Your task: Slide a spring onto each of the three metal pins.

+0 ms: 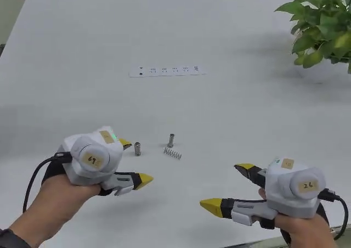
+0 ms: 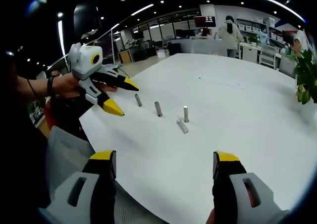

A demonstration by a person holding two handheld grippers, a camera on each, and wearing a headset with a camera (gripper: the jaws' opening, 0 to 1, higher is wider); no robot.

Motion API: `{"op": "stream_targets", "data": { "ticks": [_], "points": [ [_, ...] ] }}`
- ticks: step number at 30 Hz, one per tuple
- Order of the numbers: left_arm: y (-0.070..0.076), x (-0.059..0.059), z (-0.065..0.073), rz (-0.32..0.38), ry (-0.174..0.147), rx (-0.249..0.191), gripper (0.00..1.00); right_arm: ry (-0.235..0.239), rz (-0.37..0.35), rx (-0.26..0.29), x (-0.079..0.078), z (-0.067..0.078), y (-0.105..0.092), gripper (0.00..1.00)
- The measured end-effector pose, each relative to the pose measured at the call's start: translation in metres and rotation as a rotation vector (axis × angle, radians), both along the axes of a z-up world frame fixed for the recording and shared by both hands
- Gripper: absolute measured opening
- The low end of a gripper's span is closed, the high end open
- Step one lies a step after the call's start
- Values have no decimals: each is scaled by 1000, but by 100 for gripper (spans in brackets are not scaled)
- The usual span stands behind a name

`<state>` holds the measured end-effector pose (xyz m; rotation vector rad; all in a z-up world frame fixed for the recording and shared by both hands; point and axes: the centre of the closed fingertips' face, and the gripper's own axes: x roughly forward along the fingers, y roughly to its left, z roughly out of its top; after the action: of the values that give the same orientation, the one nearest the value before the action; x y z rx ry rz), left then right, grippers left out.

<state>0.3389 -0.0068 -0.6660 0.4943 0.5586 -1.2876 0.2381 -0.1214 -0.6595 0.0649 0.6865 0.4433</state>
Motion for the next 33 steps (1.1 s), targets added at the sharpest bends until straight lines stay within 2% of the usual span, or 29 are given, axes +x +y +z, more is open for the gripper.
{"op": "stream_targets", "data": {
  "ticks": [11,19,28,33],
  "points": [
    [-26,-1,-9,-58,2,17,50,-7,-4,8,0,3,-4,78],
    [-44,1,-18,-74,21,21,50,-2,-1,16,-1,0,-5,77],
    [-61,6,-38,-103,32,52,49,4,0,30,-2,-2,-5,76],
    [-71,7,-50,-114,58,59,49,10,-5,32,-1,-4,-8,76]
  ]
}}
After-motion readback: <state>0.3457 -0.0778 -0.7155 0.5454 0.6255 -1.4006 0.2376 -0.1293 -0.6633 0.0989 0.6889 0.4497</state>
